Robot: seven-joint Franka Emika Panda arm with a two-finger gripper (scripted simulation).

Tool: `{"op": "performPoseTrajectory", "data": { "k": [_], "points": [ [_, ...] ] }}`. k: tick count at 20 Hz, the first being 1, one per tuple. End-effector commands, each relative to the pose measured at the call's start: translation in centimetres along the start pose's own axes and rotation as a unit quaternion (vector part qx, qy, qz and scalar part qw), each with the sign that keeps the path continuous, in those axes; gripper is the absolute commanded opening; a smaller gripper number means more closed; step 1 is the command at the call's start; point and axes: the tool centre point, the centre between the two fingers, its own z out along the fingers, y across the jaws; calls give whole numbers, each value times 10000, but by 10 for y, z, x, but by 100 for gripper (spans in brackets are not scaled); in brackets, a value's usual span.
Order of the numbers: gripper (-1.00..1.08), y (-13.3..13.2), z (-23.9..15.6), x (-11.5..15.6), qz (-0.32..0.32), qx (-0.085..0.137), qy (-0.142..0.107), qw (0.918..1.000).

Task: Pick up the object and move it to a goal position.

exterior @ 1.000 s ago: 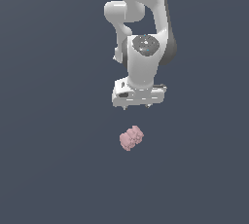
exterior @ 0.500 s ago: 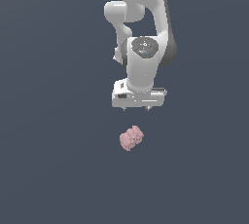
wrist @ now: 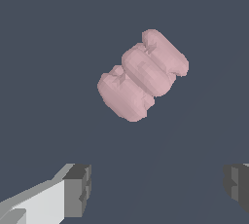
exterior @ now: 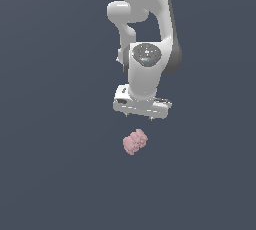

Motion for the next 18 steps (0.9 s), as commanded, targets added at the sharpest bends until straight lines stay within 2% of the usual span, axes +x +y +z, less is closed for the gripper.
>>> {"op": "performPoseTrajectory", "data": {
  "k": [1, 5, 9, 13, 18],
  "points": [
    [100, 0, 1, 7, 364, 7, 4, 9993],
    [100, 1, 4, 18, 951, 17, 13, 9955],
    [100, 1, 6, 30, 1529, 25, 24, 9882],
    [100, 1, 9, 40, 2096, 31, 38, 9778],
    [100, 1, 12, 53, 2766, 36, 58, 9610]
  ]
}}
